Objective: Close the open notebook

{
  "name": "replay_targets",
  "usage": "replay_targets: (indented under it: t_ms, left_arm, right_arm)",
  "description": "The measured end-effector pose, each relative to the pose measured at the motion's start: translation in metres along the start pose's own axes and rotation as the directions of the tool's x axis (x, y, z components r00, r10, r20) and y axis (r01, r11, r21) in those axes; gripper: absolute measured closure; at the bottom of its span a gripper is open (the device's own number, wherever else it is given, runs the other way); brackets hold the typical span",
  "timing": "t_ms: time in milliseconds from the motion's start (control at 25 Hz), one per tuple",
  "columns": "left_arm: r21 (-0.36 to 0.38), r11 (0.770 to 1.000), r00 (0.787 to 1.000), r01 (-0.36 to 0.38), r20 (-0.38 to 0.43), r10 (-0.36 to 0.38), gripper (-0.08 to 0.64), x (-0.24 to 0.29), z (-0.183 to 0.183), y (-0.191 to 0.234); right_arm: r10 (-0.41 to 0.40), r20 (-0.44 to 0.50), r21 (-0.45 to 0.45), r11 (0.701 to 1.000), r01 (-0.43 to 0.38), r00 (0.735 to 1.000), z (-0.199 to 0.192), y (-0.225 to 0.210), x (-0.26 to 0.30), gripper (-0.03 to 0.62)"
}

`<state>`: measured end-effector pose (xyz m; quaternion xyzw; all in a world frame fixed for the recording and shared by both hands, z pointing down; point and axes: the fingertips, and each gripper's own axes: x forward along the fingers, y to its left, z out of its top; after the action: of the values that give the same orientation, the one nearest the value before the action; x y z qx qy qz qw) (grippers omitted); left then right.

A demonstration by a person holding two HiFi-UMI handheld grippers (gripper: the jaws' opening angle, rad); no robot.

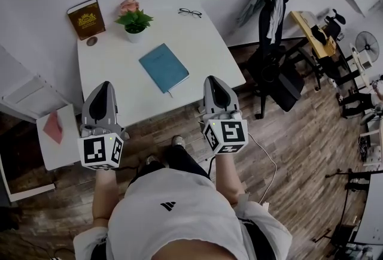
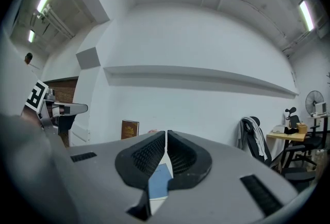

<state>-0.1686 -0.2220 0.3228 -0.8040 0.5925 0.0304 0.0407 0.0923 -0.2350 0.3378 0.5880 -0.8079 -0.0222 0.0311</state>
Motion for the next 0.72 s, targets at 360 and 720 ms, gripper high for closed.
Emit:
replay_targets:
  t_ms: [360,720]
  left_arm:
    - [-0.005,1.0,1.0,0.018,0.004,-0.018,0.551,-0.005,0.001,-0.001]
    - [-0.012,1.0,1.0,0.022,0.007,-0.022,0.551,-0.009,0.0,0.0]
  right_arm:
    - [-0.004,0.025,-0.003,1.0,0.004,1.0,0.009,0.009,-0.015,0.595]
    - [-0.031,0.039,-0.005,1.0,0.031,0.999,0.011,0.01,-0.021,0.597]
